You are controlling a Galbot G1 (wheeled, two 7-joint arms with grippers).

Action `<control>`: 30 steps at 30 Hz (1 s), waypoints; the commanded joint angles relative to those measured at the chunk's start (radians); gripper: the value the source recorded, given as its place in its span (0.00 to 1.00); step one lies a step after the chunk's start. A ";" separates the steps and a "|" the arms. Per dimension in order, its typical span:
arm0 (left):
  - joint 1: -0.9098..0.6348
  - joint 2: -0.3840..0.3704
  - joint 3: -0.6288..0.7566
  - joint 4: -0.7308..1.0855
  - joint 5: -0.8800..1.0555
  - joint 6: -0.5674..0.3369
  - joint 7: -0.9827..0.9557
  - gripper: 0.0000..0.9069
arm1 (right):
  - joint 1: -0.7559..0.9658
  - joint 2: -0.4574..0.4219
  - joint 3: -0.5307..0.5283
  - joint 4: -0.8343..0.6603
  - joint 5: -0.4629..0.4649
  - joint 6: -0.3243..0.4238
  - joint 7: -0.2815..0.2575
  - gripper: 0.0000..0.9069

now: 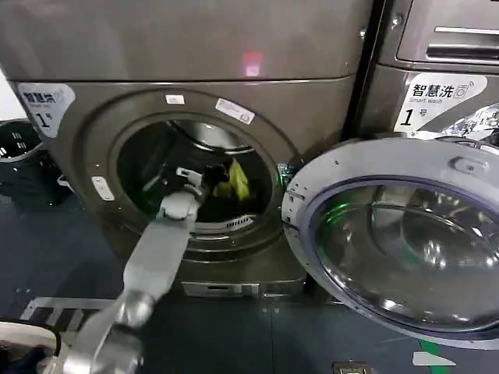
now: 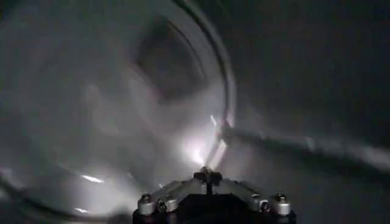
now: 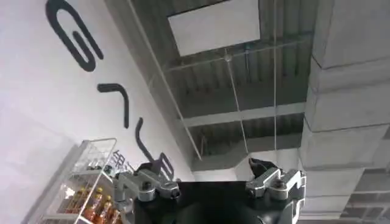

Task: Grasp the clothes from the dryer.

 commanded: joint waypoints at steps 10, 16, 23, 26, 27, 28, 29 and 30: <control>0.173 -0.022 -0.046 -0.269 -0.101 -0.104 -0.252 0.00 | -0.009 0.000 0.010 -0.002 -0.002 0.016 -0.008 1.00; 0.170 -0.025 -0.048 -0.258 -0.078 -0.087 -0.268 0.00 | -0.012 -0.002 0.015 -0.012 -0.005 0.017 -0.009 1.00; 0.161 -0.018 -0.045 -0.232 -0.072 -0.074 -0.257 0.00 | -0.016 -0.005 0.026 -0.014 -0.003 0.013 -0.006 1.00; 0.160 -0.011 -0.043 -0.235 -0.072 -0.070 -0.253 0.00 | -0.012 -0.004 0.020 -0.017 -0.002 0.017 -0.007 1.00; 0.158 -0.010 -0.042 -0.235 -0.073 -0.067 -0.252 0.00 | -0.010 -0.005 0.019 -0.019 -0.003 0.017 -0.008 1.00; 0.158 -0.010 -0.042 -0.234 -0.072 -0.067 -0.250 0.00 | -0.010 -0.005 0.017 -0.019 -0.004 0.018 -0.008 1.00; 0.159 -0.010 -0.042 -0.234 -0.072 -0.067 -0.251 0.00 | -0.010 -0.006 0.017 -0.019 -0.004 0.018 -0.008 1.00; 0.159 -0.010 -0.042 -0.234 -0.070 -0.065 -0.251 0.00 | -0.010 -0.007 0.017 -0.021 -0.004 0.019 -0.008 1.00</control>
